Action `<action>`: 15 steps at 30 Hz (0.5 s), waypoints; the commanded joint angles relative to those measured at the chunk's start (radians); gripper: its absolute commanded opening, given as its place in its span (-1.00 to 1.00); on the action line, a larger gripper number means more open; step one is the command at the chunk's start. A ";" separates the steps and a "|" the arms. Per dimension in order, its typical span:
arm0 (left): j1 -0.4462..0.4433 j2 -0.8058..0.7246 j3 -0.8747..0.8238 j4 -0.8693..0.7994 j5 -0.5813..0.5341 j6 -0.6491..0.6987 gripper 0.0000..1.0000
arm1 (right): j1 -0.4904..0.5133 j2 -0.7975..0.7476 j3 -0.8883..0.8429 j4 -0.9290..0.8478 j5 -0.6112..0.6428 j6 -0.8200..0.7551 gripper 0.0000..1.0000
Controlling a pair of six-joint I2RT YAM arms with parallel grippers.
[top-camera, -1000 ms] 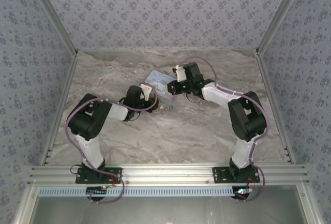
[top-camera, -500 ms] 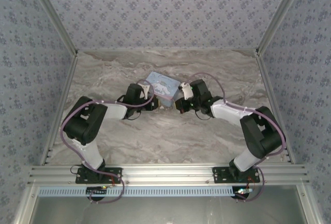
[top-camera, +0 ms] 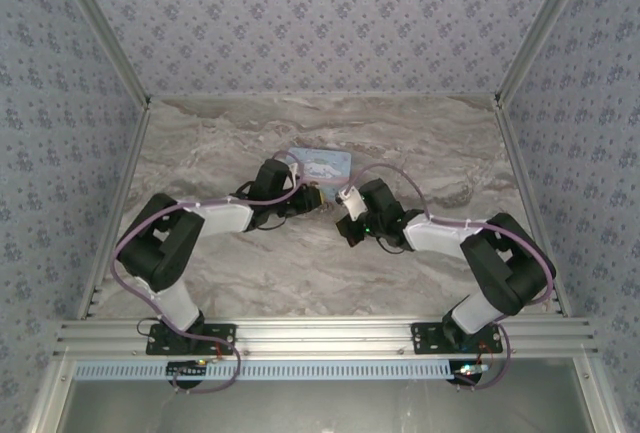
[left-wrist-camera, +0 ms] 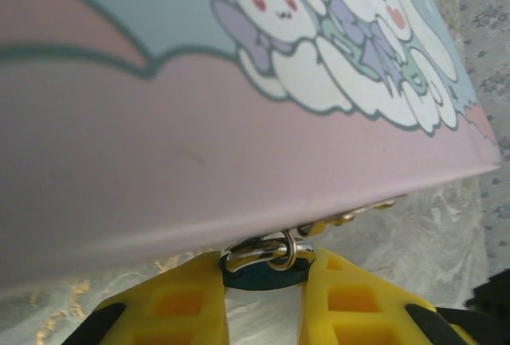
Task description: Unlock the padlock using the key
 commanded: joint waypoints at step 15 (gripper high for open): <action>-0.027 -0.082 0.041 -0.007 0.003 -0.212 -0.68 | 0.027 0.004 -0.022 0.150 0.112 -0.060 -1.00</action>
